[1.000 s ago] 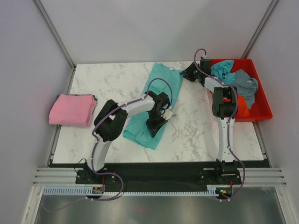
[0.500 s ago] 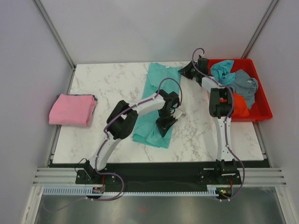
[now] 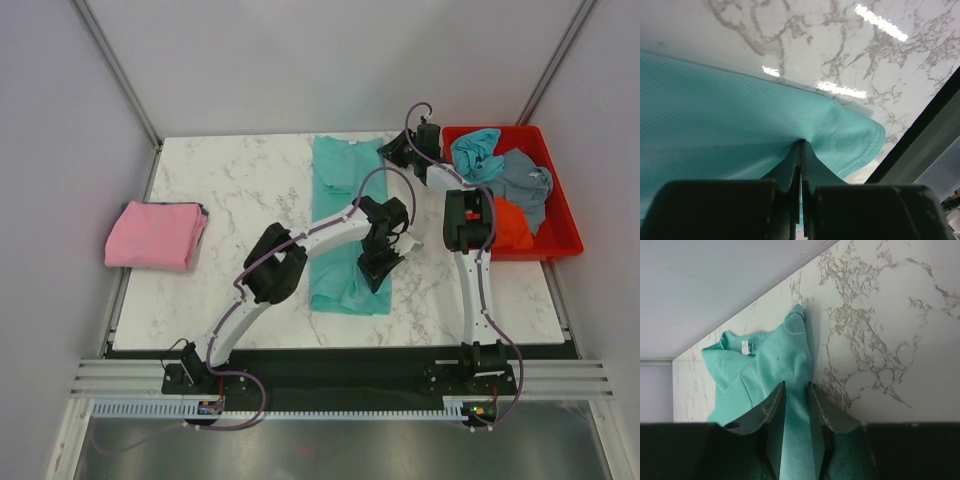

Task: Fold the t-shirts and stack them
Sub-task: Fold the tshirt

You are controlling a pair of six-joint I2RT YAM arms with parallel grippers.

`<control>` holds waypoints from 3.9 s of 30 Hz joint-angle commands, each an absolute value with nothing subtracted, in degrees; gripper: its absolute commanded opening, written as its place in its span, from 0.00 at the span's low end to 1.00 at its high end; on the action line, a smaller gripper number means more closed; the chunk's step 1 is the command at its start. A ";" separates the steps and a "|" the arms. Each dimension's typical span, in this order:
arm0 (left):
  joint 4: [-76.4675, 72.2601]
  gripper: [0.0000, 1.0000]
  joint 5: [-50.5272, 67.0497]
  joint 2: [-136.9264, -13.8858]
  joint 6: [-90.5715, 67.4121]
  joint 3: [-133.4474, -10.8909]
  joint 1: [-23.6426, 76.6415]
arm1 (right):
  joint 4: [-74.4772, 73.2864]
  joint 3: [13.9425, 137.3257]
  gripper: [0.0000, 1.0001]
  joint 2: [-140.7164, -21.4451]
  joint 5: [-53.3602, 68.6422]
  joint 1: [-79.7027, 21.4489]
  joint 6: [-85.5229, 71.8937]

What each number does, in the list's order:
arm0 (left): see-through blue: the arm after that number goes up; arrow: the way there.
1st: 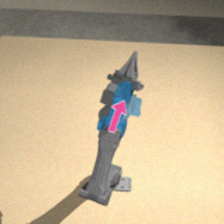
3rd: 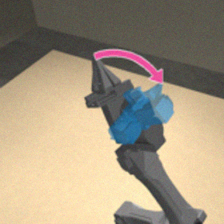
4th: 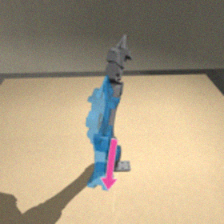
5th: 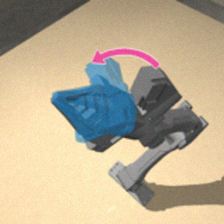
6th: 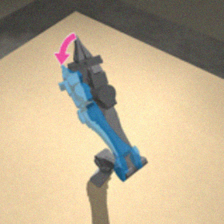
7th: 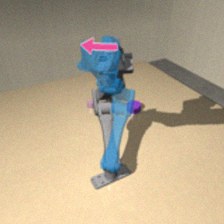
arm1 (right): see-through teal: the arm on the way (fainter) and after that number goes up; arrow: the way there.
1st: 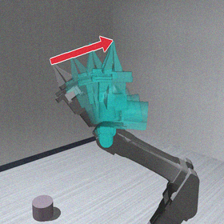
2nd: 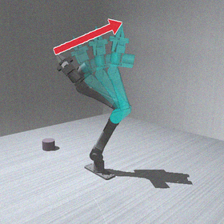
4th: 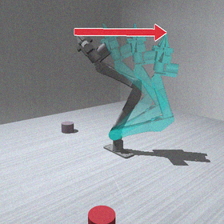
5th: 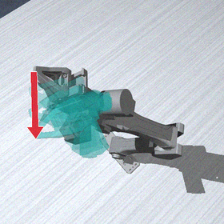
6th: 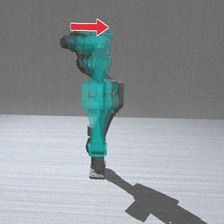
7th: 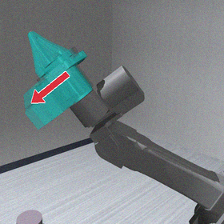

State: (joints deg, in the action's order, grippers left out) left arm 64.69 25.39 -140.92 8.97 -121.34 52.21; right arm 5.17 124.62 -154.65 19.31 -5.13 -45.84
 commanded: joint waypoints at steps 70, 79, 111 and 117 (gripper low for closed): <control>24.87 0.67 38.84 -99.58 -41.48 -49.48 24.87 | -12.75 27.77 0.63 -85.43 35.95 -5.53 -44.03; 23.12 0.62 39.72 -101.77 -42.89 -48.43 26.01 | -14.50 26.54 0.63 -84.29 35.24 -9.14 -44.12; 19.60 0.02 41.66 -99.93 -43.94 -44.74 29.09 | -10.11 25.66 0.44 -88.07 31.20 -21.44 -45.09; 19.34 0.02 42.10 -98.44 -43.33 -44.82 29.09 | -7.21 26.10 0.13 -86.32 31.38 -21.18 -44.39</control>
State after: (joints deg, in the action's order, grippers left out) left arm 20.25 41.01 -101.08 -42.85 -44.82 28.75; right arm -8.67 26.79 -86.21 40.12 -21.06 -46.72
